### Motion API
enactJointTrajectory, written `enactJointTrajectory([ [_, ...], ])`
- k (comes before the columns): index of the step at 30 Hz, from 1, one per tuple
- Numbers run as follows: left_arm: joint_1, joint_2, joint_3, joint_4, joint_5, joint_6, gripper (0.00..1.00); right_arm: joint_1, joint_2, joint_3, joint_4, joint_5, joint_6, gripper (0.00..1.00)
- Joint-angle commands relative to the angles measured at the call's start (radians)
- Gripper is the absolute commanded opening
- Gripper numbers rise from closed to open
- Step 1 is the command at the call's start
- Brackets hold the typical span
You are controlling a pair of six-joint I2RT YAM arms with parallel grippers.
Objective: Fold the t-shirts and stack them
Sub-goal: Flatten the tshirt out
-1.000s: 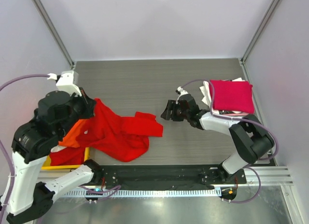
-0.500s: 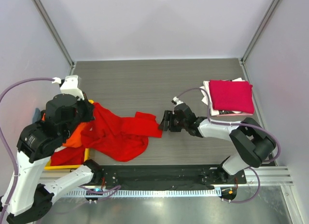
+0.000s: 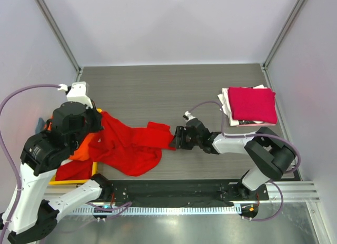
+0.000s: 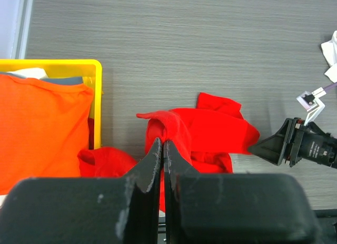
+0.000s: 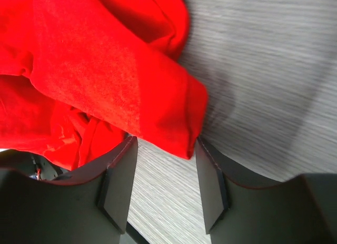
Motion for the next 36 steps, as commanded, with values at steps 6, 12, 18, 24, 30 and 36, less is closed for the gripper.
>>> enactJointTrajectory([
  [6,0.002,0.000,-0.011,0.038,-0.039,0.002,0.00,0.040,0.014,0.051,-0.074,0.084,0.019,0.14],
  [12,0.002,0.026,-0.126,0.134,-0.043,-0.022,0.00,-0.021,-0.099,0.194,-0.232,0.163,-0.040,0.01],
  [18,0.008,0.167,-0.207,0.182,-0.050,-0.079,0.00,-0.239,-0.240,0.379,-0.377,0.095,-0.093,0.01],
  [24,0.098,0.263,0.021,0.147,-0.167,-0.029,0.00,-0.458,-0.276,0.678,-0.560,0.026,-0.172,0.01],
  [30,0.110,0.252,0.299,0.148,-0.178,0.027,0.00,-0.546,-0.349,0.854,-0.654,0.034,-0.195,0.01],
  [36,0.112,-0.043,0.153,0.365,-0.063,0.011,0.00,-0.552,-0.620,0.792,-0.670,0.238,-0.211,0.01],
])
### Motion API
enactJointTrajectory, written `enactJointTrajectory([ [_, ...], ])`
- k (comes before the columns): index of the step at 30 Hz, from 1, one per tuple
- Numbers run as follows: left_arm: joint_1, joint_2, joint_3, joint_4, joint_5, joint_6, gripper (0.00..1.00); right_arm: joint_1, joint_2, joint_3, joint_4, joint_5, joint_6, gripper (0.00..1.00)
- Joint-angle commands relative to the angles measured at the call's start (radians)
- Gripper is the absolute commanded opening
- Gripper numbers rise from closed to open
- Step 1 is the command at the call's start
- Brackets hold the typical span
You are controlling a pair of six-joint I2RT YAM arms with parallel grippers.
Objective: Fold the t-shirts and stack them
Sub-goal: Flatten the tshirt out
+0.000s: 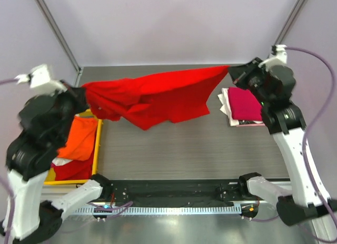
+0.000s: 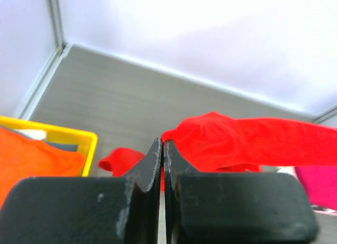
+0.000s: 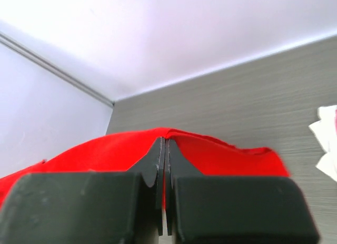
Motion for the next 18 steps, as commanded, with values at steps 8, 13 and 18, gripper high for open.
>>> enactJointTrajectory([
  [8,0.004,-0.359,-0.181,0.257,0.012,0.009,0.00,-0.004,-0.445,-0.018,-0.016,0.143,-0.099,0.01],
  [13,0.006,-0.341,-0.131,0.259,0.063,-0.012,0.01,-0.004,-0.503,0.045,-0.037,0.112,-0.093,0.01],
  [18,0.004,-0.269,-0.089,0.289,0.077,-0.017,0.00,-0.004,-0.483,0.084,-0.048,0.129,-0.083,0.01],
])
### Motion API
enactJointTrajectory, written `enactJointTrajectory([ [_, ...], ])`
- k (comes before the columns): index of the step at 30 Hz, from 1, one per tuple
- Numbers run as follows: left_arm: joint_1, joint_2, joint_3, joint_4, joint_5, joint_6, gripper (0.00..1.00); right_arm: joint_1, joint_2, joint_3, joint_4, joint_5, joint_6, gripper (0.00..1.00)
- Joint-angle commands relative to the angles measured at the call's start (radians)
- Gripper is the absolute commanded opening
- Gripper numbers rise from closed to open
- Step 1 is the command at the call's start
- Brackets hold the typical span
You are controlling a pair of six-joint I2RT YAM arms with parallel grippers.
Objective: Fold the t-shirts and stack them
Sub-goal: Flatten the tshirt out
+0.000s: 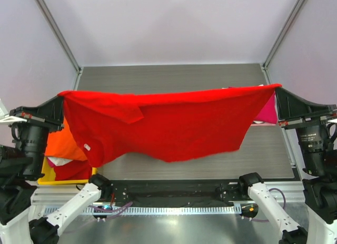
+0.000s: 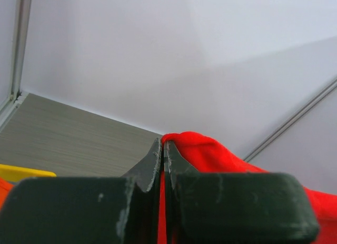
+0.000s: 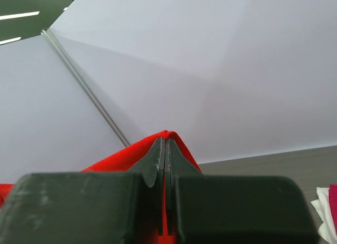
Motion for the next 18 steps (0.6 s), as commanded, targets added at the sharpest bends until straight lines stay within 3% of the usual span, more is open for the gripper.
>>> enactJointTrajectory([
  [1,0.004,0.071,0.026,0.117,-0.010,-0.008,0.00,-0.004,0.047,0.032,-0.013,0.049,-0.010,0.01],
  [4,0.004,0.155,-0.008,0.186,-0.060,-0.011,0.00,-0.004,0.119,0.025,-0.021,0.083,-0.010,0.01],
  [10,0.006,0.468,0.028,0.247,-0.165,-0.017,0.00,-0.004,0.347,-0.030,0.001,0.124,0.003,0.01],
  [18,0.189,0.965,0.237,0.266,0.033,-0.144,0.00,-0.008,0.694,-0.074,0.198,0.179,0.030,0.01],
])
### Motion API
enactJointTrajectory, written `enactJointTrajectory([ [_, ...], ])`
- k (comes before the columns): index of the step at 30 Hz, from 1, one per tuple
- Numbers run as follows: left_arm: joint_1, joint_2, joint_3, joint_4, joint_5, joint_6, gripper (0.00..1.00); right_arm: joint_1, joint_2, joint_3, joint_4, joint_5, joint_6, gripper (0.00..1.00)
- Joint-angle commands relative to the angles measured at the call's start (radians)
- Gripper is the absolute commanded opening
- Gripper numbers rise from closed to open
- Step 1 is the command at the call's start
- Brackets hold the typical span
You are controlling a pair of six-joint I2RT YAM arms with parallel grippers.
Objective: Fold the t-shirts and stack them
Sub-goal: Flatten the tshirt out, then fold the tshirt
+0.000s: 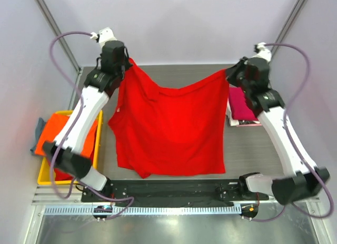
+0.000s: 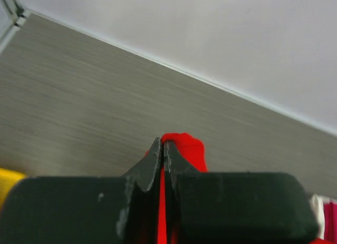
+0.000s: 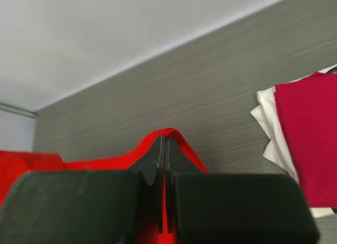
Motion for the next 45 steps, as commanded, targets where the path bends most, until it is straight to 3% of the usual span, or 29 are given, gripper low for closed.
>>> enactJointTrajectory([
  [1,0.098,0.208,0.215,0.031,0.080,-0.108,0.00,-0.012,0.167,0.076,0.160,0.059,0.024,0.01],
  [5,0.184,0.479,0.628,-0.158,0.209,-0.168,0.00,-0.040,0.355,0.277,0.164,0.027,0.047,0.03],
  [6,0.189,0.506,0.690,-0.185,0.234,-0.168,0.09,-0.040,0.374,0.311,0.155,0.007,0.041,0.19],
  [7,0.191,0.514,0.739,-0.186,0.240,-0.165,0.47,-0.040,0.386,0.357,0.135,0.007,0.036,0.48],
  [8,0.191,0.499,0.730,-0.179,0.228,-0.168,0.74,-0.041,0.394,0.365,0.129,0.003,0.033,0.94],
  [9,0.191,0.478,0.703,-0.145,0.216,-0.171,1.00,-0.040,0.391,0.365,0.127,-0.008,0.024,0.96],
  [12,0.191,0.378,0.527,-0.078,0.234,-0.164,1.00,-0.041,0.346,0.301,0.122,-0.025,-0.011,0.96],
  [17,0.191,0.258,0.303,-0.135,0.358,-0.156,1.00,-0.040,0.233,0.060,0.122,-0.063,0.019,0.93],
  [21,0.191,0.113,0.015,-0.141,0.394,-0.168,1.00,-0.040,0.143,-0.150,0.131,-0.149,0.062,0.87],
  [25,0.191,-0.028,-0.220,-0.150,0.332,-0.170,1.00,-0.020,0.136,-0.260,0.148,-0.312,0.067,0.62],
  [26,0.191,-0.056,-0.265,-0.152,0.323,-0.173,1.00,0.015,0.142,-0.274,0.148,-0.333,0.061,0.60],
  [30,0.191,-0.171,-0.475,-0.155,0.303,-0.208,1.00,0.169,0.193,-0.319,0.162,-0.327,0.035,0.48],
  [34,0.191,-0.239,-0.572,-0.205,0.240,-0.245,1.00,0.307,0.283,-0.333,0.216,-0.323,0.058,0.31],
  [45,0.192,-0.443,-0.898,-0.071,0.298,-0.294,1.00,0.514,0.544,-0.239,0.274,-0.293,0.036,0.38],
])
